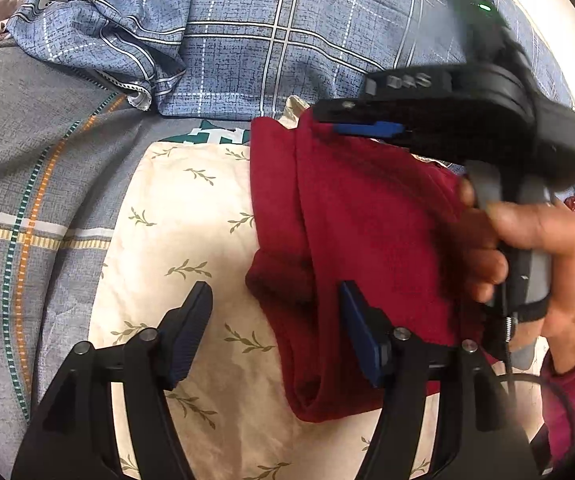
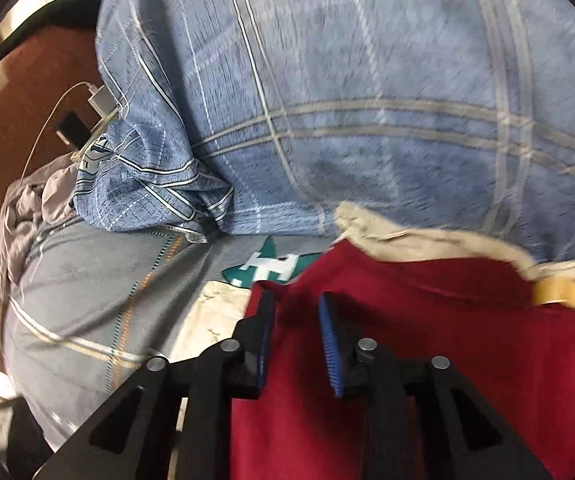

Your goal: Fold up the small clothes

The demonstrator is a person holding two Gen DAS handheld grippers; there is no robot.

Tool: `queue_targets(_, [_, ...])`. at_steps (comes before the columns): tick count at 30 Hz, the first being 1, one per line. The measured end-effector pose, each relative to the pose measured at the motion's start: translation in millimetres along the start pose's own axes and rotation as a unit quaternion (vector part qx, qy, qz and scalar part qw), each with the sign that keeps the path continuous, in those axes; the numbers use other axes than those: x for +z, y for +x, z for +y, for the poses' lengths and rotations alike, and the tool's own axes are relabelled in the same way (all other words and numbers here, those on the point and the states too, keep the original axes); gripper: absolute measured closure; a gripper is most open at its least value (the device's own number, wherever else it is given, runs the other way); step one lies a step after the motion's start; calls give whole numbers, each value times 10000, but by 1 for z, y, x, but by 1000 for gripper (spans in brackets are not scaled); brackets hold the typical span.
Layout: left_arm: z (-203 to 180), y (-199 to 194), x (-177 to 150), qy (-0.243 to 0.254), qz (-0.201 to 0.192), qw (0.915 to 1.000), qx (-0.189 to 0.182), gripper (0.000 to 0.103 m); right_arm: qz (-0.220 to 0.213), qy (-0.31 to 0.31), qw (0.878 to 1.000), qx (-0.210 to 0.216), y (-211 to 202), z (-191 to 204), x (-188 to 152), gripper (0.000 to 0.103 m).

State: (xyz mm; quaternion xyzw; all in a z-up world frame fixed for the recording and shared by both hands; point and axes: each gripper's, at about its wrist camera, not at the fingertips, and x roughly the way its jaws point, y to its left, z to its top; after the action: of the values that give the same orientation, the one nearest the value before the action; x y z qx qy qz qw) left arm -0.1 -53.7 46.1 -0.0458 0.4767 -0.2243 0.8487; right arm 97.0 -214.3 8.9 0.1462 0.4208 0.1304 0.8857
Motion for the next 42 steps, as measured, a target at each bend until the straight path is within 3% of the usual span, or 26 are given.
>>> queue_targets(3, [0, -1, 0, -5, -6, 10000, 3, 38, -32, -8, 9997, -254, -2, -8, -1, 78])
queue_targets(10, [2, 2, 2, -31, 6, 10000, 5, 34, 156, -77, 9961, -861, 44, -19, 3, 83])
queue_targets(15, [0, 1, 4, -25, 13, 10000, 0, 34, 63, -45, 9970, -766, 46, -21, 2, 81])
queue_targets(18, [-1, -6, 4, -13, -96, 9999, -85, 34, 39, 173, 9985, -525, 17, -29, -5, 77])
queue_targets(20, [0, -12, 6, -60, -219, 9995, -224, 34, -245, 204, 9987, -389, -27, -42, -22, 65])
queue_targets(21, [0, -14, 6, -80, -267, 9992, -285, 34, -245, 204, 9987, -389, -27, -42, -22, 64])
queue_targets(26, [-10, -16, 7, 93, -363, 9989, -296, 34, -683, 258, 9893, -1266, -100, -102, -44, 60])
queue_targets(29, [-13, -11, 7, 194, -324, 9991, -201, 34, -589, 926, 9739, -1989, -122, -178, -51, 59])
queue_targets(30, [-13, -9, 6, 232, -302, 9992, -98, 34, -589, 926, 9739, -1989, -122, -178, -51, 59])
queue_targets(31, [-12, -6, 6, 268, -282, 9992, 62, 34, -572, 1269, 9648, -2231, -122, -215, -54, 60])
queue_targets(34, [-5, 0, 5, 239, -206, 9994, 104, 33, -491, 1676, 9652, -1948, -114, -241, -57, 61])
queue_targets(40, [2, -2, 3, 246, -164, 9995, 105, 29, -716, 1484, 9669, -1947, -139, -214, -58, 60])
queue_targets(42, [2, -3, 2, 255, -163, 9995, 112, 29, -669, 1355, 9702, -1893, -166, -192, -77, 58])
